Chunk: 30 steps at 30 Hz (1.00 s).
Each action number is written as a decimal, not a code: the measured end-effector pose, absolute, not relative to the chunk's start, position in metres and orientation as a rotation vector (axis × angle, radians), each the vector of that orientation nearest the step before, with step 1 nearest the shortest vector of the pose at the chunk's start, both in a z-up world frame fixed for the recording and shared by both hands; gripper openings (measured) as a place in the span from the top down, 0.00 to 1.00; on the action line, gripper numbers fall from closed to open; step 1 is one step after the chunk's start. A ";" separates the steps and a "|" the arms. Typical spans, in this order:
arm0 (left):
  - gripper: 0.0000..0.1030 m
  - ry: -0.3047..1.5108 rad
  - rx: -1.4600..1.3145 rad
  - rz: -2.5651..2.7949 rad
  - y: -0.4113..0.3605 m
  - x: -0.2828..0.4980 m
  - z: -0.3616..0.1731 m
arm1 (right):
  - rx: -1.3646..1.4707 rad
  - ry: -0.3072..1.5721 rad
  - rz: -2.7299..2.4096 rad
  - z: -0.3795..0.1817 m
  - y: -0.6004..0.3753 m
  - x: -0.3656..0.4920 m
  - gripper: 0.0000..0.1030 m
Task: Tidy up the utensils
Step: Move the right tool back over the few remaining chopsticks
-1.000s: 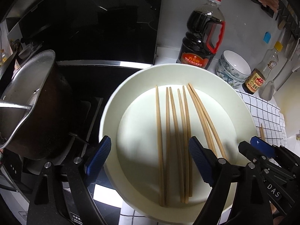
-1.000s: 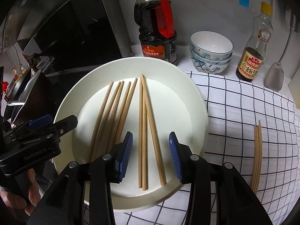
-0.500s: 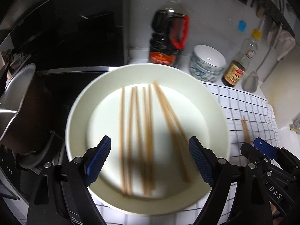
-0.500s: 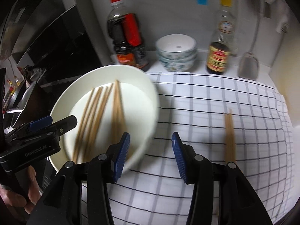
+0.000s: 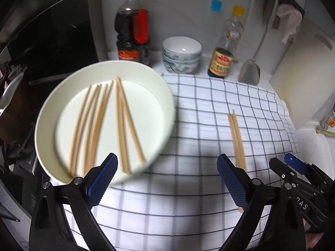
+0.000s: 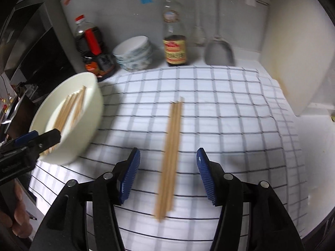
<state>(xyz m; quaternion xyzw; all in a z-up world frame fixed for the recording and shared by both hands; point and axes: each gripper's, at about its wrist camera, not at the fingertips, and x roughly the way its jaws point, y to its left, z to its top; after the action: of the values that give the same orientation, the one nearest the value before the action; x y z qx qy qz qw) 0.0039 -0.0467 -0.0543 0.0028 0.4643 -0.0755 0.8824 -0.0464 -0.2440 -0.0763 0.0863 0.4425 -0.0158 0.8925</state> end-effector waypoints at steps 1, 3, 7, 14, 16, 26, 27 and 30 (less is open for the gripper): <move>0.08 0.969 0.011 -0.153 -0.055 0.001 -0.057 | 0.184 0.922 -0.031 -0.082 -0.254 -0.049 0.48; 0.07 0.975 0.027 -0.150 -0.069 -0.004 -0.062 | 0.192 0.930 -0.034 -0.090 -0.265 -0.050 0.48; 0.07 0.971 0.071 -0.160 -0.089 -0.006 -0.073 | 0.207 0.941 -0.043 -0.105 -0.280 -0.052 0.48; 0.07 0.962 0.120 -0.222 -0.107 0.002 -0.107 | 0.240 0.949 -0.056 -0.131 -0.275 -0.040 0.48; 0.07 0.953 0.125 -0.227 -0.109 0.004 -0.111 | 0.232 0.952 -0.054 -0.136 -0.271 -0.036 0.48; 0.07 0.972 0.086 -0.237 -0.105 0.016 -0.124 | 0.186 0.962 -0.049 -0.152 -0.254 -0.015 0.48; 0.07 0.975 0.081 -0.236 -0.105 0.017 -0.125 | 0.175 0.966 -0.056 -0.153 -0.253 -0.014 0.48; 0.07 0.979 0.078 -0.239 -0.105 0.019 -0.127 | 0.155 0.975 -0.061 -0.157 -0.250 -0.011 0.48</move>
<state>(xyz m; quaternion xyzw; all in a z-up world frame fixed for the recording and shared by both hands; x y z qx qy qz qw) 0.0194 -0.1049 -0.1273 0.0372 0.4688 -0.1145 0.8751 -0.0106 -0.2500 -0.1573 0.0742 0.4677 -0.0294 0.8803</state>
